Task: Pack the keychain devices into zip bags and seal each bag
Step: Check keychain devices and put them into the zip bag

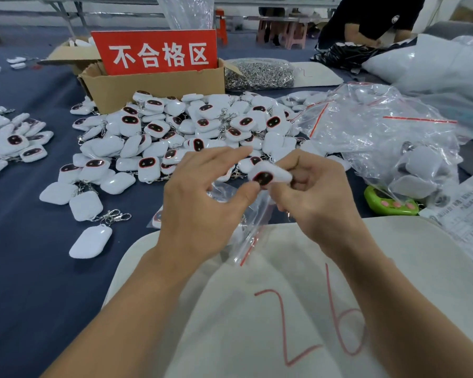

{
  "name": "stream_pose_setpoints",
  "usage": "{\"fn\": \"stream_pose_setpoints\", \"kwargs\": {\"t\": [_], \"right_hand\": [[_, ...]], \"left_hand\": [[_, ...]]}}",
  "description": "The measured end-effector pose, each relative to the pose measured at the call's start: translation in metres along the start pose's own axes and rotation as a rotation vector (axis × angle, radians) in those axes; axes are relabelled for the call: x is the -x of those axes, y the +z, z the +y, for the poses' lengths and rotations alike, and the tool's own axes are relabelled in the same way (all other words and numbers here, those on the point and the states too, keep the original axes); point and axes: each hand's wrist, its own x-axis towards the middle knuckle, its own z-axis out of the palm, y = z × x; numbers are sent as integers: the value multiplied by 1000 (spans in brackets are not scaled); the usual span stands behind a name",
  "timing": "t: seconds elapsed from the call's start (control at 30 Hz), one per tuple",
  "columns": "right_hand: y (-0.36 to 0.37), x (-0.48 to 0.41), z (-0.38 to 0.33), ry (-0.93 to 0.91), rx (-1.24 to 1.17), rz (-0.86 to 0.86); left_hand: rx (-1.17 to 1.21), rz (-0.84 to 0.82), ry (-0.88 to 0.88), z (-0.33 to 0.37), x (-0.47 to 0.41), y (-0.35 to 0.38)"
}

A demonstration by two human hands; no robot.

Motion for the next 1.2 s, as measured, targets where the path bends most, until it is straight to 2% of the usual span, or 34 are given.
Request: {"fn": "stream_pose_setpoints", "kwargs": {"t": [0.07, 0.2, 0.43, 0.5, 0.6, 0.67, 0.77, 0.87, 0.97, 1.2], "right_hand": [[2, 2, -1, -81, 91, 33], [3, 5, 2, -104, 165, 99], [3, 3, 0, -88, 128, 103], [3, 2, 0, -46, 90, 109], [1, 0, 1, 13, 72, 110], [3, 0, 0, 65, -30, 113], [5, 0, -2, 173, -284, 59], [3, 0, -4, 248, -362, -53], [2, 1, -7, 223, -322, -102], [3, 1, -5, 168, -184, -12]], "left_hand": [[2, -3, 33, 0, 3, 2], [-8, 29, 41, -2, 5, 5], [-8, 26, -8, -5, 3, 6], [50, 1, -92, -5, 2, 6], [262, -55, -259, -6, 0, 10], [309, -60, -275, -5, -1, 9], [303, -85, -175, -4, -2, 7], [355, -62, -164, -4, -1, 8], [421, -51, -193, -2, -2, 5], [426, -58, -229, 1, -4, 4]]}}
